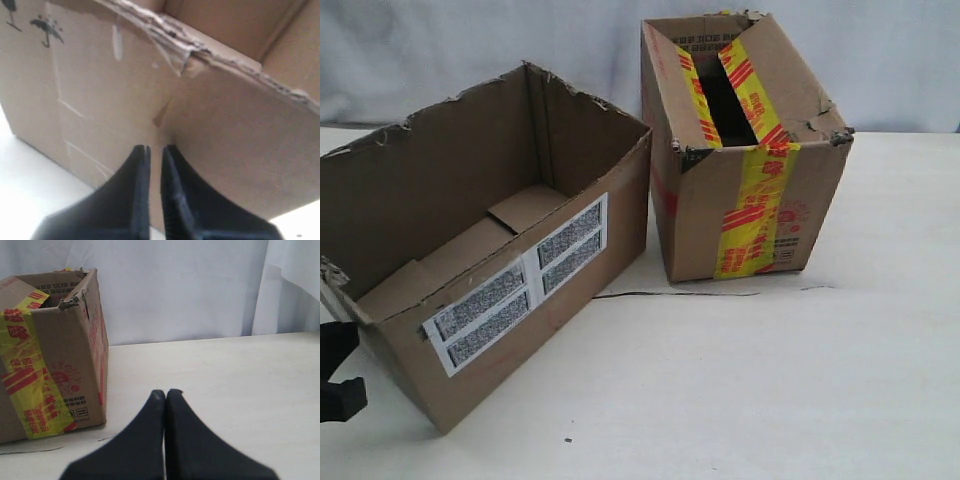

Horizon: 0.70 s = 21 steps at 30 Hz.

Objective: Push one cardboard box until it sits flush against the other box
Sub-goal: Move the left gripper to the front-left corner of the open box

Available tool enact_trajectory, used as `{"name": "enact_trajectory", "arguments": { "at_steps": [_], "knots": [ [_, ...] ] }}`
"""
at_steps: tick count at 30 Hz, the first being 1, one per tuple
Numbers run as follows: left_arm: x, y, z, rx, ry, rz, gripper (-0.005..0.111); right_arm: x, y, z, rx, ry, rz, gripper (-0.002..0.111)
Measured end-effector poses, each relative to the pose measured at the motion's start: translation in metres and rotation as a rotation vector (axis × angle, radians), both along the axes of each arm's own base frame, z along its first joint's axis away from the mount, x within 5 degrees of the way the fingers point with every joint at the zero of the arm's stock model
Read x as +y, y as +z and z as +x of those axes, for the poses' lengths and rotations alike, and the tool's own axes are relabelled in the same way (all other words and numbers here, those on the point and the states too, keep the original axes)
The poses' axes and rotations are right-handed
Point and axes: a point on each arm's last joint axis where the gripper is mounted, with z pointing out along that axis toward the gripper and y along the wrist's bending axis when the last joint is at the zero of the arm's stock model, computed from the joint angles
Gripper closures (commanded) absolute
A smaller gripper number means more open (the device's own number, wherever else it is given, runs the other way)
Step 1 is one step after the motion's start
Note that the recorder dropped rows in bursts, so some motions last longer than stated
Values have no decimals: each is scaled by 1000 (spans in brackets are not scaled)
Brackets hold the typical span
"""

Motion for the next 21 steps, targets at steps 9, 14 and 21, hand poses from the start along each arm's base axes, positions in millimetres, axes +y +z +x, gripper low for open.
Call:
{"name": "enact_trajectory", "arguments": {
  "at_steps": [9, 14, 21],
  "knots": [
    [-23, -1, 8, -1, -98, -40, 107, 0, 0, 0, 0, 0, 0, 109],
    [-36, 1, 10, -17, -151, -68, 107, 0, 0, 0, 0, 0, 0, 109],
    [-62, 4, 28, 1, -220, -51, 107, 0, 0, 0, 0, 0, 0, 109]
  ]
}}
